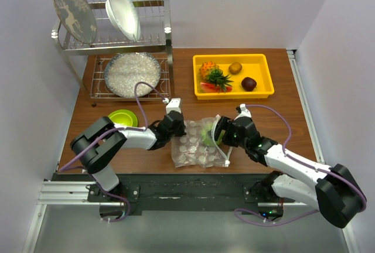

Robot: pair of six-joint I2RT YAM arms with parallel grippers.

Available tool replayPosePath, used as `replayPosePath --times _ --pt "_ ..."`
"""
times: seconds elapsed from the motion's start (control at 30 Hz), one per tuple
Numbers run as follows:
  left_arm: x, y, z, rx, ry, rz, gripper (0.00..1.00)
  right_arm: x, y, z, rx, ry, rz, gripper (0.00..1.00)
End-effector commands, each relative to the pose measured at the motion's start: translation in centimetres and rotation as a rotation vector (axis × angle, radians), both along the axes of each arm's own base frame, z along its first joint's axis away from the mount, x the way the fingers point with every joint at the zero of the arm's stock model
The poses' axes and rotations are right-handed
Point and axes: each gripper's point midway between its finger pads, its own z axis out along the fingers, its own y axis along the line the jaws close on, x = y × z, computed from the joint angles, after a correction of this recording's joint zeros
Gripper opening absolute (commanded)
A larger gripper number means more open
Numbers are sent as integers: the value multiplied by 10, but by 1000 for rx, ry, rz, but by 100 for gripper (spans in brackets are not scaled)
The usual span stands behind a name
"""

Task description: Open the zip-top bag and remove the fake food

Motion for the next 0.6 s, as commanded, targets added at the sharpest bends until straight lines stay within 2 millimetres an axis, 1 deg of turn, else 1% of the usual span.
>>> replayPosePath --times 0.0,0.1,0.2,0.23,0.3,0.33,0.43,0.47,0.5,0.57 --pt "-4 7 4 59 -1 -49 0 12 12 9 49 -37 2 82" --pt "-3 4 12 64 -11 -69 0 13 15 10 62 -43 5 86" --pt "-1 2 22 65 -26 -85 8 15 15 12 66 -49 4 88" --pt "-1 2 28 65 -35 -91 15 14 16 13 68 -51 6 89" --pt "1 0 38 55 -53 -93 22 14 16 14 72 -54 10 90" --pt "1 0 45 49 -61 -97 28 12 17 14 76 -51 15 91" --pt "3 -4 62 35 -85 -112 37 12 17 18 86 -57 18 94" --pt "3 -4 65 32 -89 -116 39 12 17 20 91 -61 15 95" --pt "4 -5 70 24 -96 -115 40 11 16 18 86 -54 11 95" --pt "1 -7 77 15 -101 -128 40 13 14 17 84 -54 -4 95"
